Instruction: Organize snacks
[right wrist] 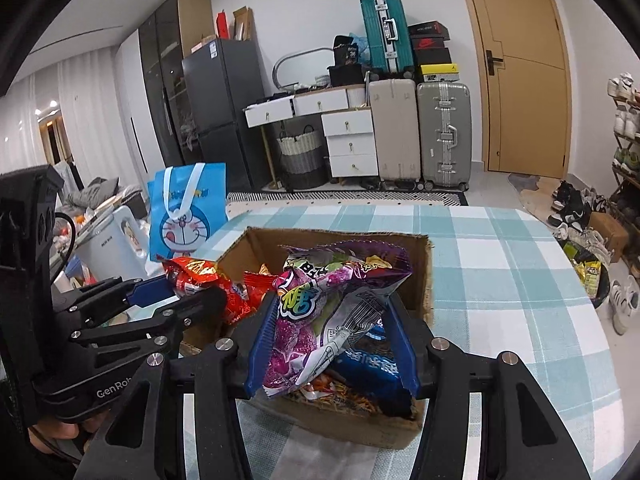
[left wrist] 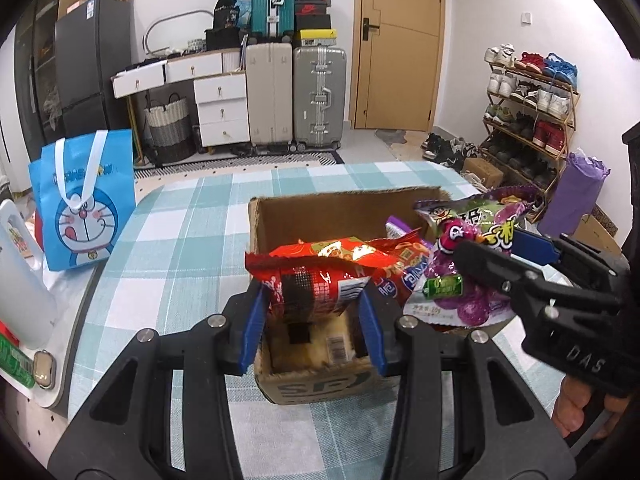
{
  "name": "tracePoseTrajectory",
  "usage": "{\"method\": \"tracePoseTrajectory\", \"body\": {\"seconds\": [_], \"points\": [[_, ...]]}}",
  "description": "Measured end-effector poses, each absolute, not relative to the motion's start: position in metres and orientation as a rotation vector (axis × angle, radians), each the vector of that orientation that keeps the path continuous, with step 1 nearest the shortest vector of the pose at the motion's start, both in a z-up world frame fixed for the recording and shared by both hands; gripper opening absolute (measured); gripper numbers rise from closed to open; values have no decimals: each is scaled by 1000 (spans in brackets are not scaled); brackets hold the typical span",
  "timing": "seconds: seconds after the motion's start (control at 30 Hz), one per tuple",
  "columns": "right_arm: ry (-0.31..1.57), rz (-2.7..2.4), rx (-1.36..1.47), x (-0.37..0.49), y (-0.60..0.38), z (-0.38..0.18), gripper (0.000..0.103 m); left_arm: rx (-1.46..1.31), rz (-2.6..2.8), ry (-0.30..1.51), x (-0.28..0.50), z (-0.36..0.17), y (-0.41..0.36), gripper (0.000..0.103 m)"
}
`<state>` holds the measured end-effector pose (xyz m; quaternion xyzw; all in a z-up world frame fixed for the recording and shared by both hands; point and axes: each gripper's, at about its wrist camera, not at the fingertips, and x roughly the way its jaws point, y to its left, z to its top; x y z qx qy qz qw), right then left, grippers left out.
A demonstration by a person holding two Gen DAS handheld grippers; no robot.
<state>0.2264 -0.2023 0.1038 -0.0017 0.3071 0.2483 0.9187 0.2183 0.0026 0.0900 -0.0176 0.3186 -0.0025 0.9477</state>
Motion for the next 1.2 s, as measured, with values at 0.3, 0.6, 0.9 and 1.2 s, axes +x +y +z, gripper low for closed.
{"method": "tracePoseTrajectory", "body": {"seconds": [0.3, 0.6, 0.9, 1.2], "points": [[665, 514, -29, 241, -194, 98, 56, -38, -17, 672, 236, 74, 12, 40], [591, 498, 15, 218, -226, 109, 93, -31, -20, 652, 219, 77, 11, 64], [575, 499, 47, 192, -249, 107, 102, -28, -16, 585, 180, 91, 15, 86], [527, 542, 72, 166, -262, 96, 102, -54, -23, 545, 145, 88, 21, 103]]}}
